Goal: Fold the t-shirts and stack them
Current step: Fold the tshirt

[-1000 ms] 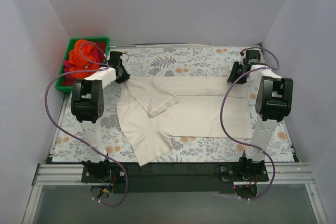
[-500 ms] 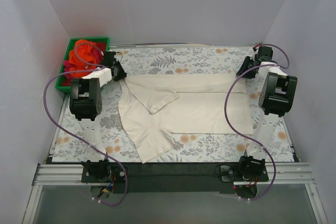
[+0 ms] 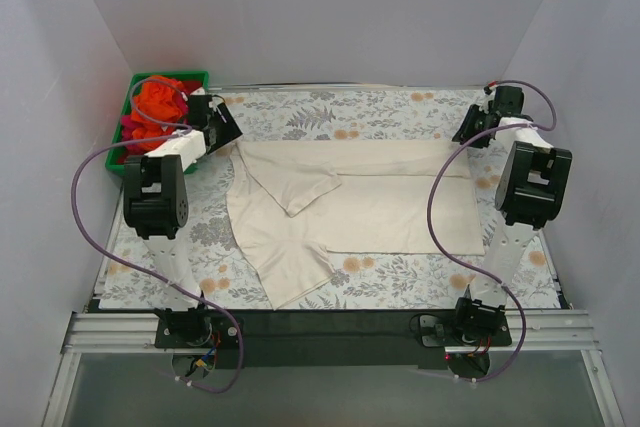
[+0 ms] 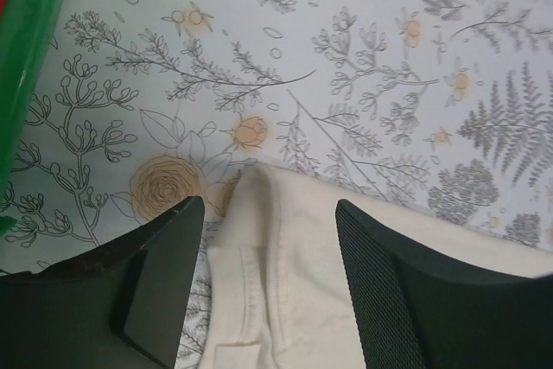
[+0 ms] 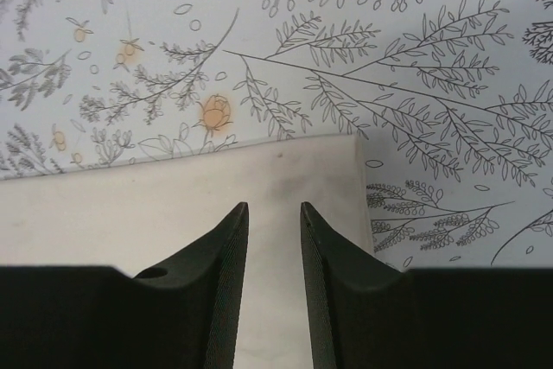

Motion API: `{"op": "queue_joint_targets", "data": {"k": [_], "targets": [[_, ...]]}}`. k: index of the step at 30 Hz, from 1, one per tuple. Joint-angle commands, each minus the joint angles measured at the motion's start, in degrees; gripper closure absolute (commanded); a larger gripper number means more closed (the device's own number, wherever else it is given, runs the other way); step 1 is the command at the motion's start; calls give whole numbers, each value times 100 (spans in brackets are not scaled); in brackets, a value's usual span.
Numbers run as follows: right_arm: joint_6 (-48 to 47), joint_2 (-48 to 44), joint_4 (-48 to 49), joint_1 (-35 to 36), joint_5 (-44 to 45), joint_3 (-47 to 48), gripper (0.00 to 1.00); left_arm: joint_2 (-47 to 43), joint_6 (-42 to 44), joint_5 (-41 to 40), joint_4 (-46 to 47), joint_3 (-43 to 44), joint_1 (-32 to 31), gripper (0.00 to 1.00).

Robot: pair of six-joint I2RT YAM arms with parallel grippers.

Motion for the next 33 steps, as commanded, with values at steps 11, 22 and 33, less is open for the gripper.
{"op": "queue_joint_targets", "data": {"k": [11, 22, 33], "targets": [[306, -466, 348, 164, -422, -675, 70, -355, -358, -172, -151, 151, -610, 72], [314, 17, 419, 6, -141, -623, 71, 198, -516, -673, -362, 108, -523, 78], [227, 1054, 313, -82, 27, 739, 70, 1455, -218, -577, -582, 1705, -382, 77]]}}
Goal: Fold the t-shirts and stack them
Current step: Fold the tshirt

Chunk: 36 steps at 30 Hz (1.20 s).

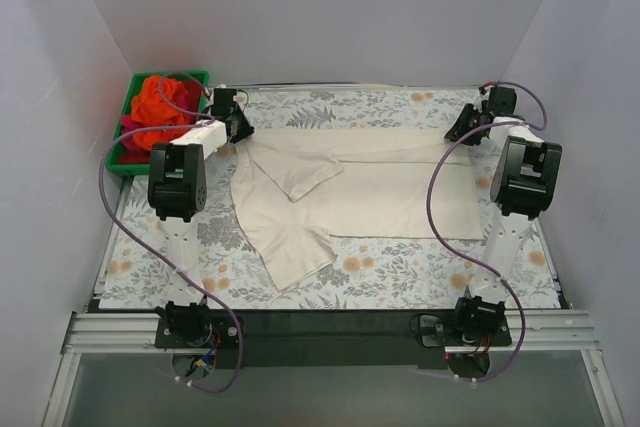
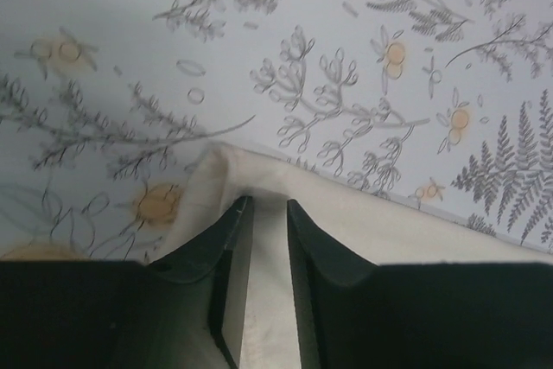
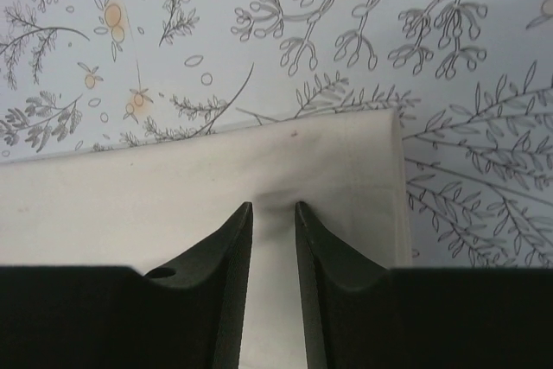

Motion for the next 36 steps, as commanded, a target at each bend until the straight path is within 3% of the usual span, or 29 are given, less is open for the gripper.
{"op": "queue_joint_targets", "data": {"k": [1, 3, 9, 13, 17, 25, 36], "targets": [[-162, 438, -30, -104, 355, 446, 71, 335, 213, -112, -208, 531, 86, 73], [-154, 342, -30, -78, 197, 614, 70, 309, 274, 20, -199, 724, 86, 69], [-224, -614, -21, 203, 91, 186, 67, -691, 862, 171, 20, 226, -246, 37], [-128, -1458, 49, 492, 143, -735, 66, -1623, 1451, -136, 196, -591, -853, 34], [214, -2537, 330, 827, 170, -1862, 65, -2300, 2058, -585, 451, -1470, -1626, 41], [418, -3770, 735, 1689, 82, -3454, 66, -2144, 2340, -550, 513, -1893, -2462, 69], [339, -4421, 752, 2014, 117, -4641, 66, -1967, 2050, -621, 416, -2675, -3069, 74]]}}
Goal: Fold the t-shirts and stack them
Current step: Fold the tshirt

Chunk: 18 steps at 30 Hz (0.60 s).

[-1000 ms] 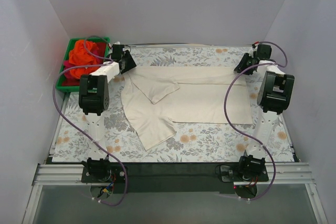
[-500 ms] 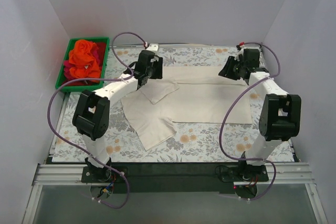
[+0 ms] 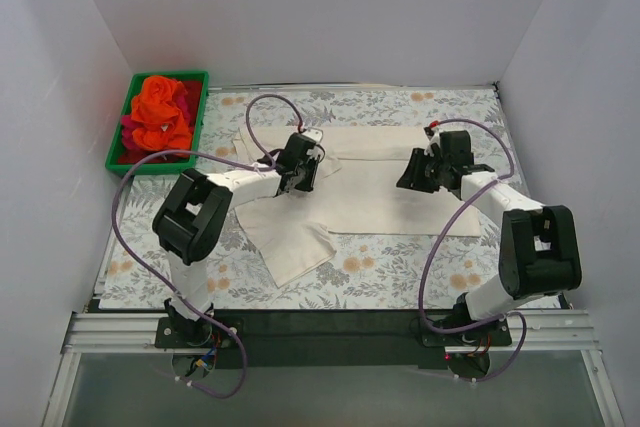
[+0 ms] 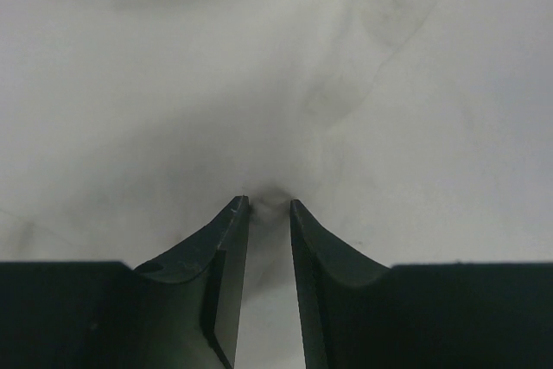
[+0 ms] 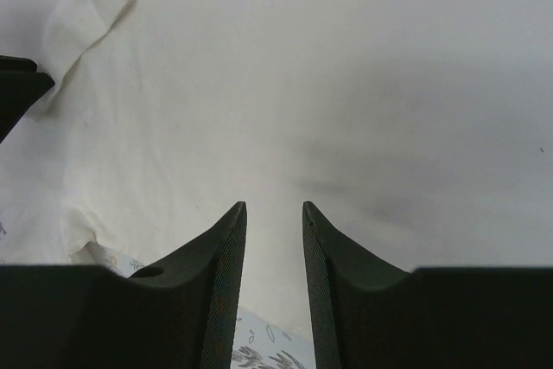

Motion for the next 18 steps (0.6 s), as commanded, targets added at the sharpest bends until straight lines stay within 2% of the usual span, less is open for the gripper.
{"op": "queue_joint_targets", "data": {"k": [1, 7, 9, 14, 17, 18], "targets": [[-18, -358, 180, 17, 62, -202, 66, -110, -81, -183, -62, -245, -263, 74], [-176, -744, -4, 8, 422, -387, 66, -496, -327, -1193, -746, -264, -412, 65], [-194, -886, -57, 8, 606, -475, 66, -917, -450, -1387, -914, -264, -412, 60], [-158, -1404, -320, -10, 1265, -843, 66, -1805, -1696, -1449, -1722, -439, -290, 48], [-123, -1694, -549, -10, 1607, -993, 65, -2280, -2494, -1309, -2145, -869, 16, 47], [-106, -1756, -620, -10, 1679, -1020, 61, -2377, -2646, -1291, -2198, -1201, 105, 47]]}}
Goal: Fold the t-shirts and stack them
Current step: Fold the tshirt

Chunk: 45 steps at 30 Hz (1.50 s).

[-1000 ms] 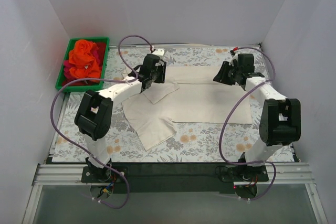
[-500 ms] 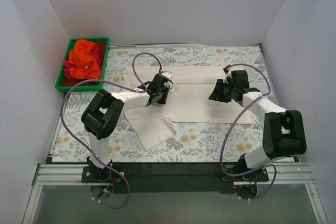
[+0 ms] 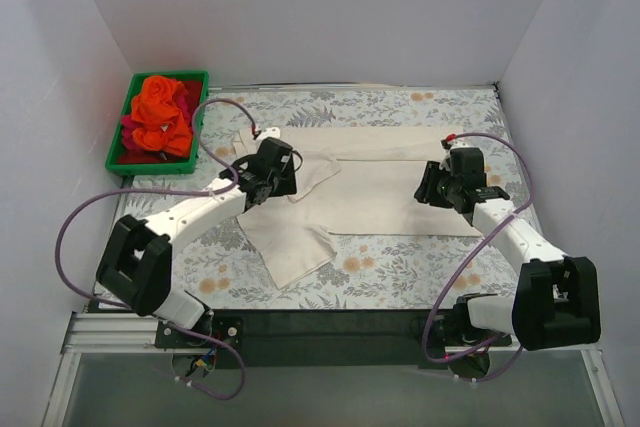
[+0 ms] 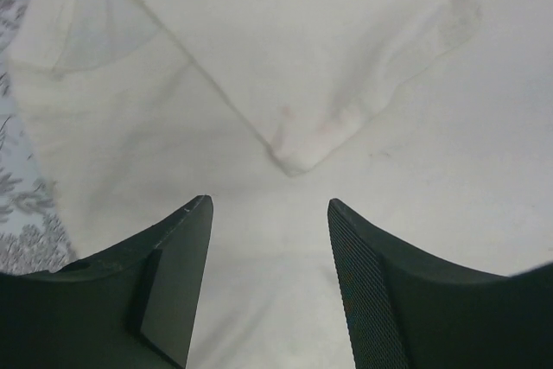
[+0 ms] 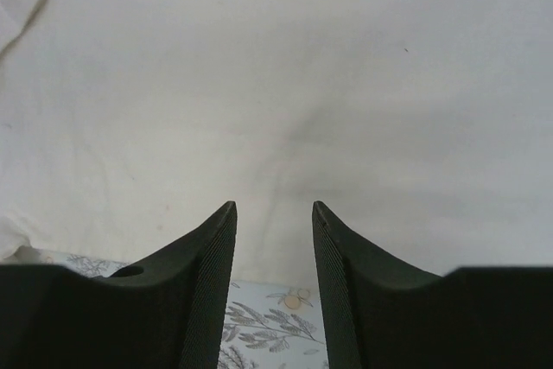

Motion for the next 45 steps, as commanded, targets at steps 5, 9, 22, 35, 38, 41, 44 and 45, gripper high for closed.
{"op": "queue_joint_targets", "data": {"k": [5, 9, 22, 35, 38, 41, 44, 45], "targets": [[28, -551, -727, -73, 1330, -194, 57, -1076, -1531, 417, -627, -1527, 1300, 50], [124, -648, -982, -188, 1665, -229, 56, -1252, -1575, 516, -521, -1871, 1627, 51], [239, -429, -1185, -803, 2184, -344, 54, -795, -1399, 859, -310, -2152, 1716, 61], [300, 125, -991, -1769, 2141, -388, 57, -1059, -1268, 894, -143, -2399, 1716, 100], [248, 283, -903, -1919, 1930, -388, 58, -1033, -1224, 911, -126, -2372, 1716, 100], [230, 424, -903, -1972, 1825, -414, 60, -1050, -1206, 876, -126, -2363, 1716, 100], [195, 459, -860, -1963, 1824, -502, 61, -1068, -1206, 885, -108, -2363, 1716, 100], [186, 503, -859, -1972, 1815, -519, 62, -1076, -1197, 885, -99, -2355, 1716, 100]]}}
